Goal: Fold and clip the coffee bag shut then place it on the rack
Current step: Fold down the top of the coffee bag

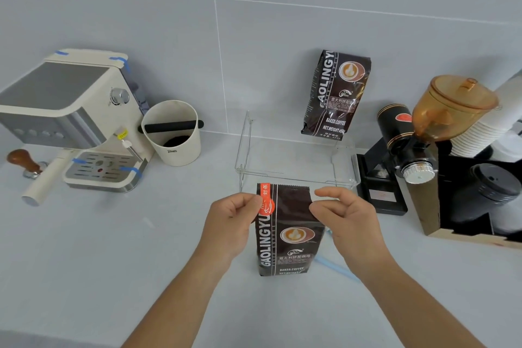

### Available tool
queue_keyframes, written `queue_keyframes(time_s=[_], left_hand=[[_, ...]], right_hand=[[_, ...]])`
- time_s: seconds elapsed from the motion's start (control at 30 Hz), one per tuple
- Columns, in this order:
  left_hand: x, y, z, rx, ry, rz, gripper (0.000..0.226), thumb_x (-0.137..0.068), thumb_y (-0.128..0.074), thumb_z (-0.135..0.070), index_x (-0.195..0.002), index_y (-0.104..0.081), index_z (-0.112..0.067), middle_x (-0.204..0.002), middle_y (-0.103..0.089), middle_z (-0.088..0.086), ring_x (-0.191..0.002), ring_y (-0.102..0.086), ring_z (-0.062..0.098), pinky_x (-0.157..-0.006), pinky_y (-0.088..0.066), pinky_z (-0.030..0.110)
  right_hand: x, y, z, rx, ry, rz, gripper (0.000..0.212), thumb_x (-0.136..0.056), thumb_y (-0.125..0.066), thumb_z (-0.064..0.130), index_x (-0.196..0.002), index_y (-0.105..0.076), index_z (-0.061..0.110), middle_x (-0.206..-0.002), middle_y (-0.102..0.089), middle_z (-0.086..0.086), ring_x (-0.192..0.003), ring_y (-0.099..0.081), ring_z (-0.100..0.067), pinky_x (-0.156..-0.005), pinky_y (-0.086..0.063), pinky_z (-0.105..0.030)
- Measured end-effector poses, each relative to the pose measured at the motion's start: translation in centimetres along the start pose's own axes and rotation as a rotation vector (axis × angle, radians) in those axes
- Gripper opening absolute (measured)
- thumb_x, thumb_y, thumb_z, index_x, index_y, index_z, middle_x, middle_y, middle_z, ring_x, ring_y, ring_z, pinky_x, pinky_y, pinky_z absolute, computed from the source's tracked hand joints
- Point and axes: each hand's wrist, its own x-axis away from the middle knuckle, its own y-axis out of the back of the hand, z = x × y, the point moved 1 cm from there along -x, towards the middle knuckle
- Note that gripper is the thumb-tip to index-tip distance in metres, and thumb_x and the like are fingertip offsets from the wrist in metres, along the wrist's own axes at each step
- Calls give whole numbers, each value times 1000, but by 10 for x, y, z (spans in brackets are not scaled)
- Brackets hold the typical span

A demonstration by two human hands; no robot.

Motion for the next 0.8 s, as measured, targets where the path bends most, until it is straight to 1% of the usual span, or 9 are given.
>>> queue_keyframes(time_s=[0.1,0.17,0.23,0.3,0.37,0.47,0.63,0.73,0.8], left_hand=[[2,2,0,-27,-9,15,19,-91,-63,-21,-81,-76,-12,-93,-72,27,-80,-62,23,-92,-49,54],[3,4,0,-59,-17,29,20,-92,-62,-21,-80,-77,-16,-88,-75,19,-79,-64,18,-88,-52,50],[4,6,-1,-88,-27,48,22,-91,-62,-20,-76,-78,-24,-79,-79,2,-75,-68,6,-77,-56,33],[5,9,-5,-118,-50,71,22,-89,-66,-18,-74,-77,-31,-74,-79,-10,-70,-70,-1,-65,-51,12],[5,12,-8,-140,-62,70,15,-83,-73,-18,-83,-74,-32,-74,-79,-10,-70,-72,1,-59,-47,5],[7,14,-11,-300,-140,111,40,-79,-77,-20,-113,-63,-34,-75,-78,-14,-77,-71,1,-71,-48,6],[14,15,-18,-525,-309,62,39,-80,-77,-24,-118,-68,-28,-69,-68,-37,-82,-62,-19,-75,-36,-7],[15,18,-18,-566,-371,74,35,-81,-75,-26,-116,-70,-28,-70,-66,-34,-86,-58,-24,-78,-35,-7],[15,18,-19,-594,-421,89,24,-83,-73,-27,-107,-74,-28,-77,-67,-30,-88,-61,-18,-76,-38,-3]], right_hand=[[2,0,-1,-13,8,-10,20,-83,-69,-7,-89,-68,12,-60,-75,1,-36,-52,1,-34,-36,-6],[4,0,-2,-18,31,3,22,-83,-68,-9,-88,-68,12,-59,-74,2,-35,-51,1,-36,-37,-5],[6,1,-2,29,75,26,26,-83,-65,-13,-89,-70,13,-57,-72,6,-40,-53,2,-42,-41,-5],[6,2,0,138,125,53,31,-84,-63,-14,-93,-73,15,-59,-71,9,-53,-60,-4,-54,-48,-8],[6,3,3,291,176,76,36,-84,-66,-10,-93,-75,24,-65,-71,8,-65,-64,-11,-66,-53,-11],[9,3,7,511,270,80,33,-81,-74,2,-91,-76,33,-72,-71,8,-76,-65,-7,-77,-52,-12],[11,1,9,704,453,73,17,-79,-77,4,-89,-79,18,-74,-68,10,-83,-61,-7,-60,-43,-4],[13,1,7,739,502,92,16,-79,-76,3,-85,-77,18,-73,-68,6,-81,-60,-10,-57,-40,-4],[15,1,7,765,521,114,15,-81,-75,4,-82,-76,19,-73,-67,8,-79,-60,-12,-57,-39,-4]])
